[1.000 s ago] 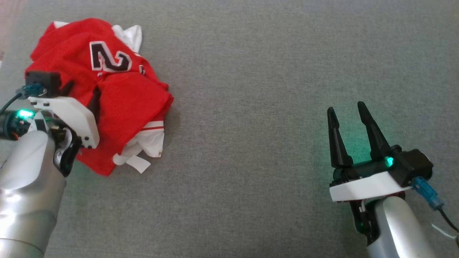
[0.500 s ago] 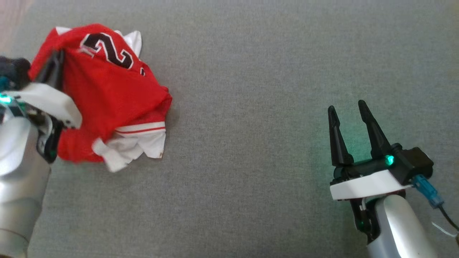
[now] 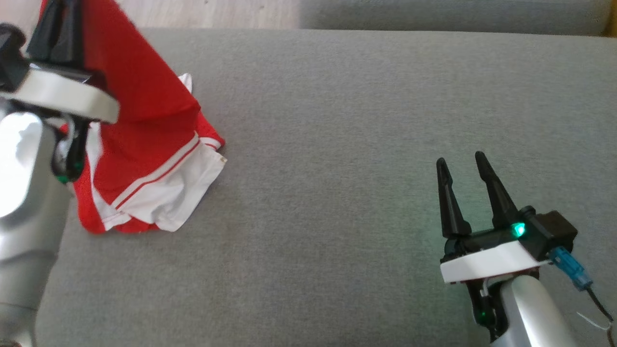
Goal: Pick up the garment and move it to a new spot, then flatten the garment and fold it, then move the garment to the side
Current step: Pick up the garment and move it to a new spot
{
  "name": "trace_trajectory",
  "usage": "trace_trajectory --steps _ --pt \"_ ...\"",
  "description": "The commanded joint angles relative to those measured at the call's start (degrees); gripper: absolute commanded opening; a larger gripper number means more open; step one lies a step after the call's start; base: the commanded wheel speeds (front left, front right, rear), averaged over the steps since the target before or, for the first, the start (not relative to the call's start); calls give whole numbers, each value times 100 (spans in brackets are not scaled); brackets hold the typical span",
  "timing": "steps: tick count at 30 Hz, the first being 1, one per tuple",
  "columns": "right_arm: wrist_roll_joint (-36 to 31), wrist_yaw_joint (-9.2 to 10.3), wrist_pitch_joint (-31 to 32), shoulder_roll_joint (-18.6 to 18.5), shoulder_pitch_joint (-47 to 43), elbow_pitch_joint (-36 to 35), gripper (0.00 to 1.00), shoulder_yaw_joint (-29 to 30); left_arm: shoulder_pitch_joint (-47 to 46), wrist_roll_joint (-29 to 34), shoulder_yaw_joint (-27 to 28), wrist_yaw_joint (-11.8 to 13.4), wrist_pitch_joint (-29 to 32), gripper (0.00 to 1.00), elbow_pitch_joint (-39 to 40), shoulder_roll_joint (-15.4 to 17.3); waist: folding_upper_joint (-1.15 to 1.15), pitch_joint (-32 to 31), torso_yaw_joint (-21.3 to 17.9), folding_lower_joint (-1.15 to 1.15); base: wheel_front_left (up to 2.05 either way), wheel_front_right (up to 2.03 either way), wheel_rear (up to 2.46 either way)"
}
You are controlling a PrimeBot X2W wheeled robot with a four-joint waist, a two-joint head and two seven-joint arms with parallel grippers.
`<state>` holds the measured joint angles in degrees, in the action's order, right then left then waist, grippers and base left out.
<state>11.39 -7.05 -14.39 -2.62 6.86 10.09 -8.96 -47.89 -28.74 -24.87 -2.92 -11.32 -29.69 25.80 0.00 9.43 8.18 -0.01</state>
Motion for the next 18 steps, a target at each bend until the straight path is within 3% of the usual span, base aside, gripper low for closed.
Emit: trace_trajectory --steps 1,10,18 --pt "35 -44 -61 -26 70 -162 100 -151 -248 8 189 55 20 0 307 206 0 -63 -86 1 0 0 0" --pt "174 -44 -61 -26 177 -234 100 -289 -111 -35 -182 288 559 0 1437 -265 0 -174 -767 1 0 0 0" --pt "392 -44 -61 -26 287 -333 100 -450 -324 2 -558 582 670 0 1512 -1095 0 -144 -1605 1 0 0 0"
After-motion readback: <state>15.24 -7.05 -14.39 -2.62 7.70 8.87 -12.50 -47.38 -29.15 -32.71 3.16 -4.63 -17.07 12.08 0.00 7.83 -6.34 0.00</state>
